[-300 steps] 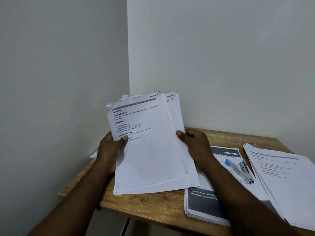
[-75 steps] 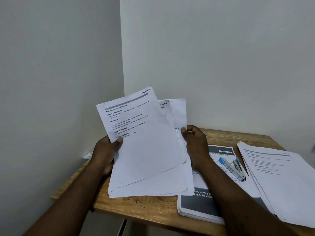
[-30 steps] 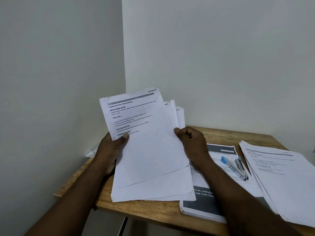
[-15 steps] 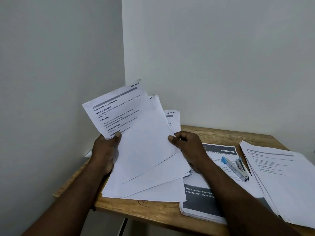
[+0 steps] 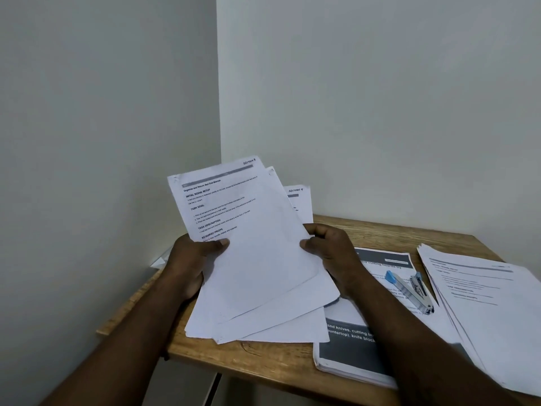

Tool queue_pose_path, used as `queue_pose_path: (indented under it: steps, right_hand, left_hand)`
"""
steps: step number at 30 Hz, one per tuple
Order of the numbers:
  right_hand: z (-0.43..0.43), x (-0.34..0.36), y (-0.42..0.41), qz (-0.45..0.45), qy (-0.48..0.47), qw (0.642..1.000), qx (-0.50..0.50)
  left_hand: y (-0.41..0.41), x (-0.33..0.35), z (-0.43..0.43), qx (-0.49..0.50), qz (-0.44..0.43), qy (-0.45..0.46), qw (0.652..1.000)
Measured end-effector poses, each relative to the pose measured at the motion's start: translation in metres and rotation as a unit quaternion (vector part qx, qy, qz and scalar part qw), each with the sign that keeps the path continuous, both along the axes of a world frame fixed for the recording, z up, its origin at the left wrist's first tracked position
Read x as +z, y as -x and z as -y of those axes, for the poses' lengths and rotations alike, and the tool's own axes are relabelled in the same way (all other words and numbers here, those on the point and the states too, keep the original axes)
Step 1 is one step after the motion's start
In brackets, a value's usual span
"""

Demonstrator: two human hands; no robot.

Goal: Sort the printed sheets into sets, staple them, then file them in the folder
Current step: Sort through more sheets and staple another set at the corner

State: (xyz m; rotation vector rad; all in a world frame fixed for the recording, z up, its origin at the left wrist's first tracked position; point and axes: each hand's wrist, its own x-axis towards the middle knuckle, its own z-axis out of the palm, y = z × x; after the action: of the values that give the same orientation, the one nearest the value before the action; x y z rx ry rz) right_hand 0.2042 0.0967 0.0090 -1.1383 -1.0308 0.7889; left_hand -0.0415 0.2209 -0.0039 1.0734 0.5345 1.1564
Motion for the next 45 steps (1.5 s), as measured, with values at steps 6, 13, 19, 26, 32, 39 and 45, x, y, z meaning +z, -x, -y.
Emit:
queue_pose_path:
  steps: [6, 13, 19, 26, 32, 39, 45]
  right_hand:
    - [-0.002, -0.002, -0.002, 0.023, 0.003, 0.999, -0.034]
    - [-0.004, -0.001, 0.003, 0.004, 0.008, 1.000, -0.003]
    - [-0.005, -0.007, -0.001, 0.068, 0.038, 0.996, -0.034]
    - [-0.003, -0.001, -0.003, 0.010, 0.006, 0.996, -0.085]
    - [-0.009, -0.002, -0.006, 0.002, 0.008, 0.997, -0.077]
    - [-0.006, 0.001, -0.019, 0.011, -0.021, 0.989, -0.144]
    - [-0.004, 0.003, -0.026, 0.027, -0.051, 0.985, -0.162]
  left_hand:
    - [0.000, -0.001, 0.000, -0.024, -0.035, 0.011, 0.999]
    - [-0.002, -0.003, -0.001, 0.011, 0.004, 0.016, 1.000]
    - [-0.001, 0.000, 0.000, 0.048, 0.019, 0.028, 0.998]
    - [-0.001, 0.004, 0.009, -0.063, -0.061, 0.022, 0.996]
    - [0.000, 0.003, 0.005, -0.057, -0.071, 0.026, 0.995]
    - [0.002, 0.002, 0.002, -0.043, -0.105, 0.024, 0.993]
    - [0.004, 0.001, 0.002, -0.068, -0.125, 0.004, 0.990]
